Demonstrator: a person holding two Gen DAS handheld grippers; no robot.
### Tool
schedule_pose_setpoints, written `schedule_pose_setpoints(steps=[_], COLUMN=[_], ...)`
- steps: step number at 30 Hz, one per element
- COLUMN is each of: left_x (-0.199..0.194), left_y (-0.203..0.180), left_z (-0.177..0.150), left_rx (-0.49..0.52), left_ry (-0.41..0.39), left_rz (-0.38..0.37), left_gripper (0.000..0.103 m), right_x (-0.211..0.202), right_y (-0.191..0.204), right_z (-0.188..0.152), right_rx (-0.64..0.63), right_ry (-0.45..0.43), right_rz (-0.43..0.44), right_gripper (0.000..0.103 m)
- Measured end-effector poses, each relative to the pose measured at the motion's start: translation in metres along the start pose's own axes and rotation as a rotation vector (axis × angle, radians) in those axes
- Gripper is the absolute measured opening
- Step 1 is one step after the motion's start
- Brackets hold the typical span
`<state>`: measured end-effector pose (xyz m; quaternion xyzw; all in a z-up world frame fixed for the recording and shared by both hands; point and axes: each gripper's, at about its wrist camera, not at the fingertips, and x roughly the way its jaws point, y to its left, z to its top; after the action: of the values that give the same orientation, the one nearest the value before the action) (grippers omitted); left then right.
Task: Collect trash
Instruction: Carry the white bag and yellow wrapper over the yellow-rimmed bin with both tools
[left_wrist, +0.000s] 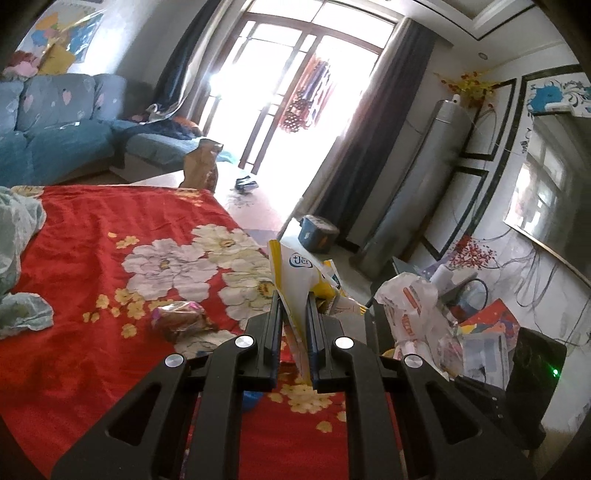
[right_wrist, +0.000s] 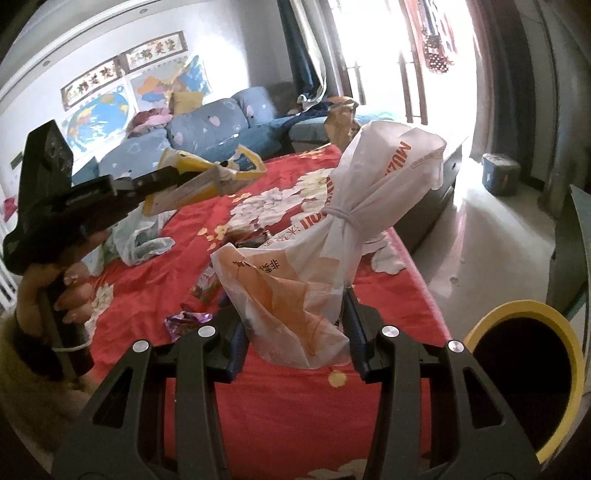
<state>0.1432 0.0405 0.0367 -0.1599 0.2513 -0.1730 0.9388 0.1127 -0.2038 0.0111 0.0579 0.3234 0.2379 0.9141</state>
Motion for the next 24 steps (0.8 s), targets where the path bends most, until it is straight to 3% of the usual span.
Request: schedule_pose_setpoints(steps=[24], left_x=[0.046], left_y=[-0.067], left_z=[-0.042], left_rx=[0.077], left_ry=[0.103], left_rz=[-0.078], left_gripper=[0.011], right_x=[-0.031], right_y=[-0.064], right_z=[-0.003], right_rx=[0.138], right_ry=[-0.055], right_rz=[-0.125], right_gripper=[0.037])
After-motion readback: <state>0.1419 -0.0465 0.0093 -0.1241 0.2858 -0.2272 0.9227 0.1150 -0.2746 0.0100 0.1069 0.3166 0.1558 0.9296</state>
